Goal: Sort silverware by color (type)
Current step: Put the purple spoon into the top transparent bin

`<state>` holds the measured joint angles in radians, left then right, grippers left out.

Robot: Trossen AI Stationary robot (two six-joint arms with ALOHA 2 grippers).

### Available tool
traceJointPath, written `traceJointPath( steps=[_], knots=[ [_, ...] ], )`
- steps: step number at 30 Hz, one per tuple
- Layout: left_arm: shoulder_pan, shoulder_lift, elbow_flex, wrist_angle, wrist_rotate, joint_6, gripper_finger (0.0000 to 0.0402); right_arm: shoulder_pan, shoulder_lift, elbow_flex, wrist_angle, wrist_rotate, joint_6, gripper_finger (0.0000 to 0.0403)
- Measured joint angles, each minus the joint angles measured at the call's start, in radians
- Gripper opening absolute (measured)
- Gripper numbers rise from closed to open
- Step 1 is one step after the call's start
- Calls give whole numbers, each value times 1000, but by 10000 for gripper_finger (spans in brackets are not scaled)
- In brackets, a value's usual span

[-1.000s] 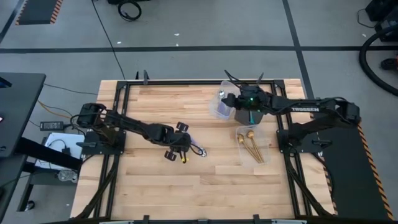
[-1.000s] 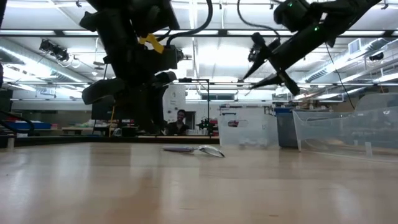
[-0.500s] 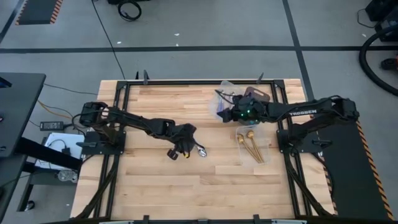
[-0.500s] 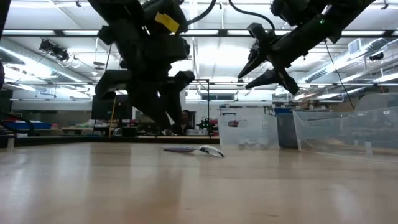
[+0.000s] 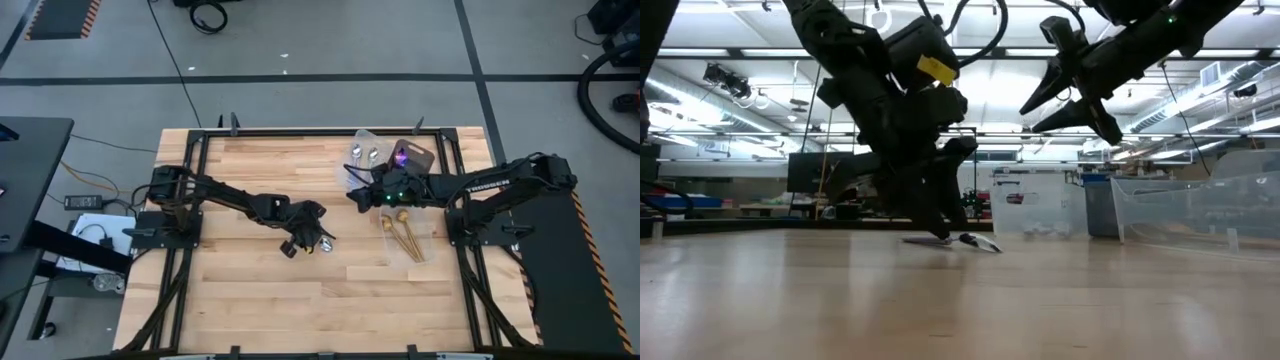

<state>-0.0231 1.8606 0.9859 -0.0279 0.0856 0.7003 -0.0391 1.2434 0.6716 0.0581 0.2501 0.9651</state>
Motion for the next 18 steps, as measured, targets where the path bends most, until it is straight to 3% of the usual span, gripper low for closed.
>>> traceJointPath(
  steps=[13, 18],
  knots=[
    [44, 61, 3, 43, 106, -16, 139, 64, 0, 0, 50, 73, 2, 158],
    [44, 65, 2, 56, 143, -29, 103, 90, 0, 0, 68, 94, 1, 158]
  ],
)
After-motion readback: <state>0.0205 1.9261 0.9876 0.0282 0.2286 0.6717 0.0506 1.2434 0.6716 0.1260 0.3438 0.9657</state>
